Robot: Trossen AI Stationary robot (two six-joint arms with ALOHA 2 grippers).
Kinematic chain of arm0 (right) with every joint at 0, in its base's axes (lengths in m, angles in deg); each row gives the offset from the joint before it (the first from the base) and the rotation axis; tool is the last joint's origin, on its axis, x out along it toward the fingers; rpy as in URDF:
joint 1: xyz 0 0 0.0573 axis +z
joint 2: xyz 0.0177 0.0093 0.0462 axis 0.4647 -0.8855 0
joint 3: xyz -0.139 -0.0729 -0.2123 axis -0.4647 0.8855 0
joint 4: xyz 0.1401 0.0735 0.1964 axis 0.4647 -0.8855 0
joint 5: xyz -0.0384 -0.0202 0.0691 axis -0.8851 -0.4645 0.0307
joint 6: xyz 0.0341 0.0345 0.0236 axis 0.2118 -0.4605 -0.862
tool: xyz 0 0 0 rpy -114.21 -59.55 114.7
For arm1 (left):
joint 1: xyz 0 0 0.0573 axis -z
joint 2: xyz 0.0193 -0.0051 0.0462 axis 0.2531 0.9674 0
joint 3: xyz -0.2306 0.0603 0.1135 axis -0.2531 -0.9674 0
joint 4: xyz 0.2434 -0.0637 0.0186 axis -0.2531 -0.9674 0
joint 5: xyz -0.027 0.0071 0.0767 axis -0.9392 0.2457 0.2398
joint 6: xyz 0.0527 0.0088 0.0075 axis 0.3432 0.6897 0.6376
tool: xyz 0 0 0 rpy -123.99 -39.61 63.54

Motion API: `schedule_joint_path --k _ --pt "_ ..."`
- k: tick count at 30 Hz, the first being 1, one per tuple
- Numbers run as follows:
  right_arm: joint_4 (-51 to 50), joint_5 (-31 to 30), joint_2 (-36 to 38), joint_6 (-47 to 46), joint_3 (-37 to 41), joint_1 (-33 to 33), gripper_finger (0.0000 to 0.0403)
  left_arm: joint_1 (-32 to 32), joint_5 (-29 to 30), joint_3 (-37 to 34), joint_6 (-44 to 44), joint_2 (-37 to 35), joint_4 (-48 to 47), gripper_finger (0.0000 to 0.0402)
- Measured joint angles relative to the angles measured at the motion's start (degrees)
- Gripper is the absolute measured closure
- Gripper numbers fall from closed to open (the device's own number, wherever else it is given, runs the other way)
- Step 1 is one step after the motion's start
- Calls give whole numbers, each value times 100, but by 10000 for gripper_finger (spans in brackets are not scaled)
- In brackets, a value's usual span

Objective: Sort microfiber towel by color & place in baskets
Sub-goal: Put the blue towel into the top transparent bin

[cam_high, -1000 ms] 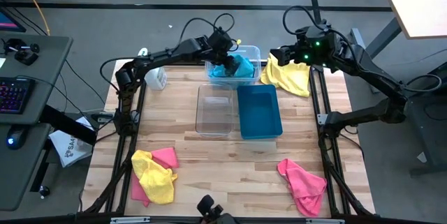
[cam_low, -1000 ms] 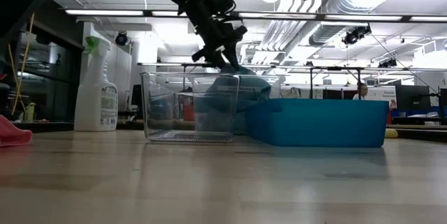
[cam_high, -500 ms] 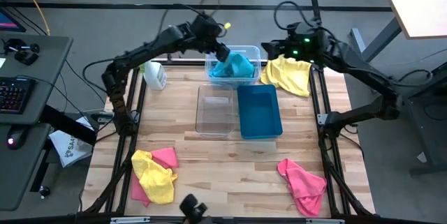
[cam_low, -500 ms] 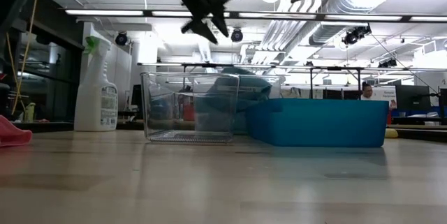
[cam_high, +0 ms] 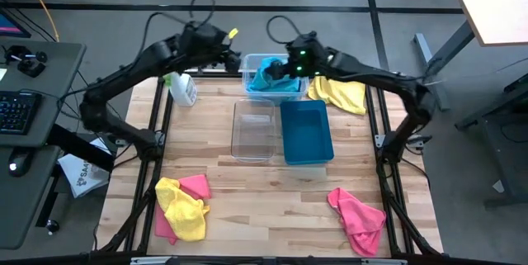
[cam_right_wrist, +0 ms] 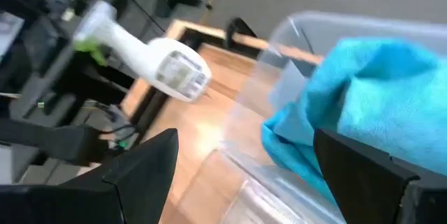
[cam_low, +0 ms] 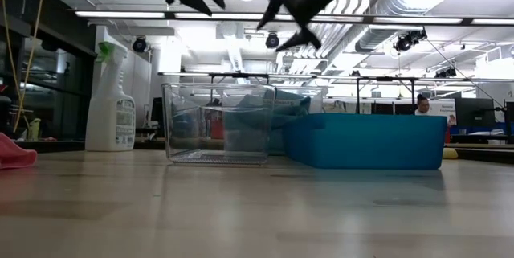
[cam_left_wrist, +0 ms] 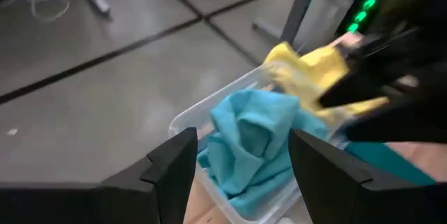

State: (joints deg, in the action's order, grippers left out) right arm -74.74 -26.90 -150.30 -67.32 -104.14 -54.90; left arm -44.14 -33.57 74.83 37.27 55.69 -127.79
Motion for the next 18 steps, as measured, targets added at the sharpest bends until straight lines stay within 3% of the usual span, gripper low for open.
schedule_joint_path --k 8,18 --pt "366 -462 -1005 -333 0 -140 76 210 45 -1013 -590 -1090 310 188" --pt "494 -371 -1953 -1091 0 -356 96 358 44 -1258 -748 -1338 304 188"
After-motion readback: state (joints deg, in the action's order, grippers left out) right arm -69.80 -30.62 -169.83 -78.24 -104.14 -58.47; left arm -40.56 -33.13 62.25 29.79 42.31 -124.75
